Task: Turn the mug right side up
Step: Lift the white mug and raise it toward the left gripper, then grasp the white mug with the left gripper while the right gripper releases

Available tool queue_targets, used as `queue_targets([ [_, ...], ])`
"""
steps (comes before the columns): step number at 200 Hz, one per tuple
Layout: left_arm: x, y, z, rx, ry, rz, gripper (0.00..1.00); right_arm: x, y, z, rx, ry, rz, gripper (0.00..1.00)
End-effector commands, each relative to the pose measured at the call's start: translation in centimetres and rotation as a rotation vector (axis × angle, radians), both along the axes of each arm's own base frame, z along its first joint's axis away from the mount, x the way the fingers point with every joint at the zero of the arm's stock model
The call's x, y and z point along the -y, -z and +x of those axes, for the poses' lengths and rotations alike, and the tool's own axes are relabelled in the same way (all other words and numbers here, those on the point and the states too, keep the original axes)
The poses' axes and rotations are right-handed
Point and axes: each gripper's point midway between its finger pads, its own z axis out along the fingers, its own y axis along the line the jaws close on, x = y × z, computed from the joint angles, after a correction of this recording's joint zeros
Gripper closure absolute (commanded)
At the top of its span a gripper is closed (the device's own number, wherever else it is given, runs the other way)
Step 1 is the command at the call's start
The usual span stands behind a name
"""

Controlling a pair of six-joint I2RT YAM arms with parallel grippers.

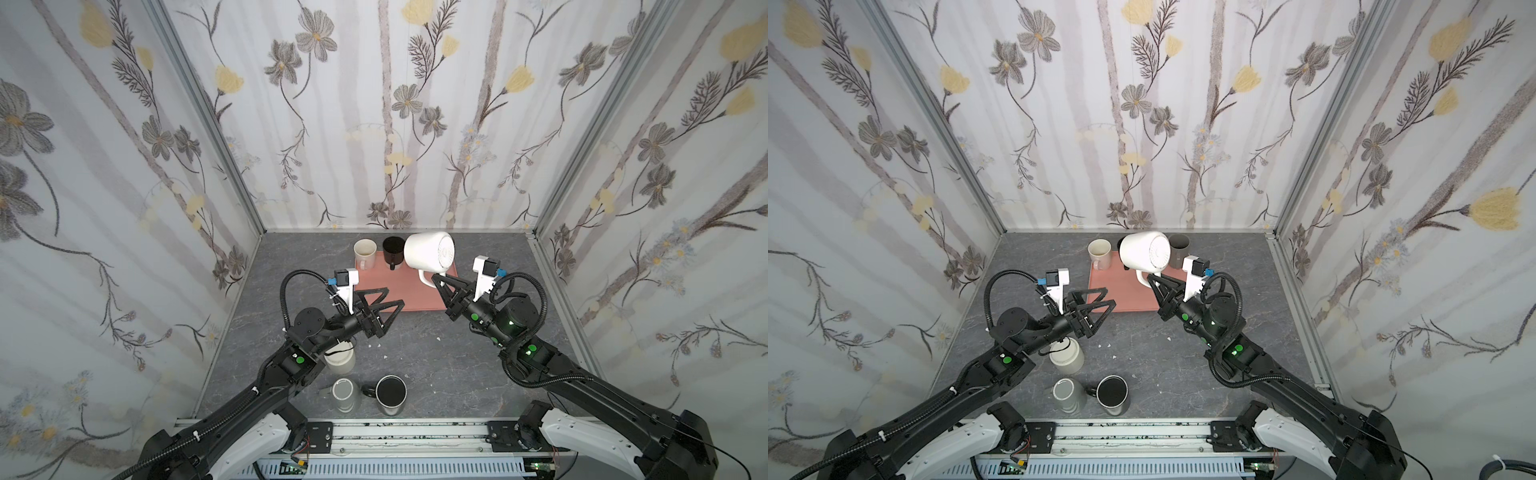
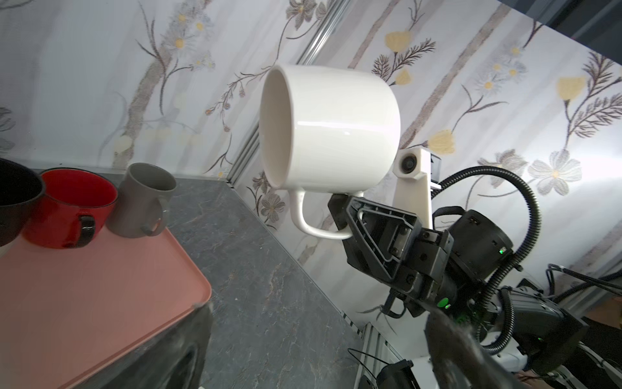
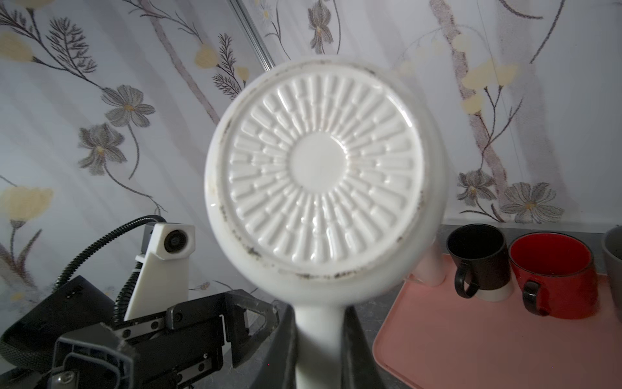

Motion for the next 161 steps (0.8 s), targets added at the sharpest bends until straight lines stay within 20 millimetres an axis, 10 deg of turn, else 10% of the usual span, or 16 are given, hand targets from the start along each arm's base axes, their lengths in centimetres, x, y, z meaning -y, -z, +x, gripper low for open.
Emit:
queue_targets([
  [1, 0.3, -2.6, -1.8, 0.13, 0.086, -0.058, 0.14, 0.0, -5.8, -3.3, 0.176, -0.15, 0.201, 1.0],
  [56, 0.7, -4.3, -2.6, 0.196, 0.143, -0.122, 0.42, -1.0, -5.9, -5.0, 0.17, -0.298, 0.272, 1.0],
  [161, 0.6, -6.1, -1.6, 0.238, 0.096, -0.143, 0.53, -3.1, -5.0, -6.1, 0.141, -0.394, 0.302, 1.0],
])
